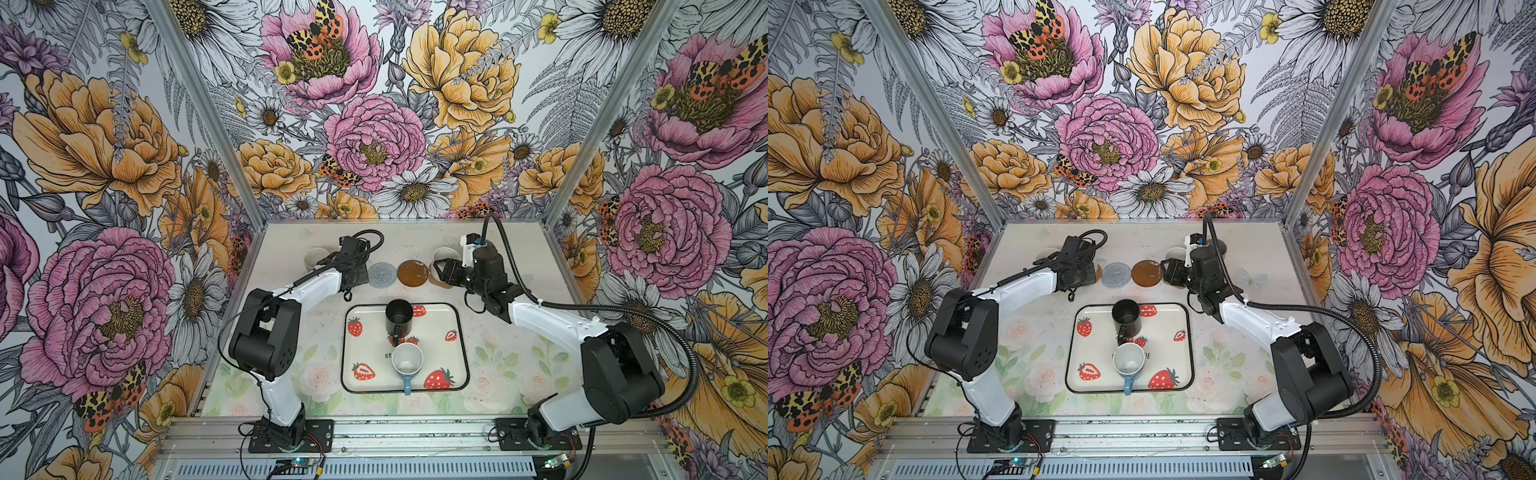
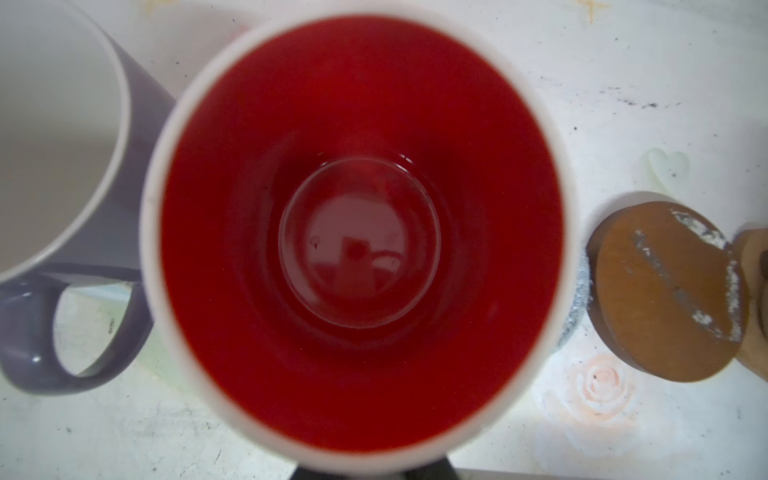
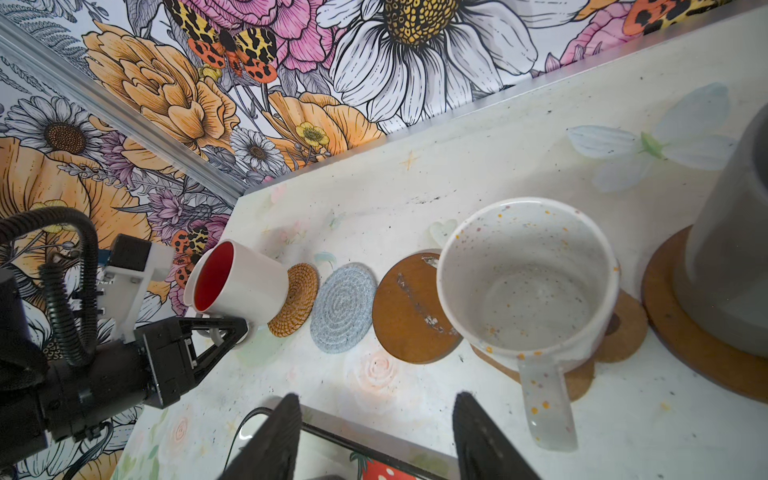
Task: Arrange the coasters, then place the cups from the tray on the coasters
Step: 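Lower the red-lined mug onto the woven rattan coaster with the left gripper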
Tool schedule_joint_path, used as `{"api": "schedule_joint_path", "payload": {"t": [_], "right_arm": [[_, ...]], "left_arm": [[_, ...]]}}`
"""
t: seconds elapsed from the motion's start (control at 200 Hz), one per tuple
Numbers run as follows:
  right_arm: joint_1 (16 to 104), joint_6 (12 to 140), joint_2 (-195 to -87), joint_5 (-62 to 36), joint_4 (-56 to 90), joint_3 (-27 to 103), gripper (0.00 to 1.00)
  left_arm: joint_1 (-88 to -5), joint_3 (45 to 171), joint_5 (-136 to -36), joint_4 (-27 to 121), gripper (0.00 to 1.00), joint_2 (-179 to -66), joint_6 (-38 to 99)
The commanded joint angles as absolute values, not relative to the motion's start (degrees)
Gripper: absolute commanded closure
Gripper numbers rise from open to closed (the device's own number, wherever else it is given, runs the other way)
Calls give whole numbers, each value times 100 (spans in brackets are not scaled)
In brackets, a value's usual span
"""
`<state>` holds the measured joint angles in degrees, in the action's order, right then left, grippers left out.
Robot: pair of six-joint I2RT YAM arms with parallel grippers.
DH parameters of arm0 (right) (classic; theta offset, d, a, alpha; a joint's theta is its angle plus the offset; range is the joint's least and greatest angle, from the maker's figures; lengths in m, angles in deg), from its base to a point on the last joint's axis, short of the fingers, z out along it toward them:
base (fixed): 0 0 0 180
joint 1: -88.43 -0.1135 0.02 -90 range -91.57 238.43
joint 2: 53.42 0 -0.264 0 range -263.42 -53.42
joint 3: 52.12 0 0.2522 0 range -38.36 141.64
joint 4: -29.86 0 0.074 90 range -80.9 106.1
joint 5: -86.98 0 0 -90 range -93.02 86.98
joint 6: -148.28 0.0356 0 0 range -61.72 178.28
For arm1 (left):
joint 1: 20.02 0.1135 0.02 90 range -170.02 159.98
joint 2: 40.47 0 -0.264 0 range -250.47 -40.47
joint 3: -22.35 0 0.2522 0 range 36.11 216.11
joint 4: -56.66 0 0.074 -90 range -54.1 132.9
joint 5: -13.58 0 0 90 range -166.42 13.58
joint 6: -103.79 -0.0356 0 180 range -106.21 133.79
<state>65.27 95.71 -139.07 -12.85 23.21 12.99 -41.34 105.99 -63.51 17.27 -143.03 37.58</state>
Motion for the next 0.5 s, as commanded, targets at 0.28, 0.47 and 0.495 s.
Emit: {"api": "schedule_joint_path", "payload": {"t": [0.28, 0.47, 0.495], "right_arm": [[6576, 9475, -14102, -1447, 2331, 1595, 40], [6576, 9477, -14114, -1474, 2318, 1621, 40], [6576, 9471, -14119, -1472, 2318, 1621, 40]], "left_arm": [[-3909, 10845, -6703, 2338, 100, -14407, 3797], [-3893, 10866, -6722, 2339, 100, -14419, 3770], [-3892, 10862, -6728, 2339, 100, -14420, 3770]]}}
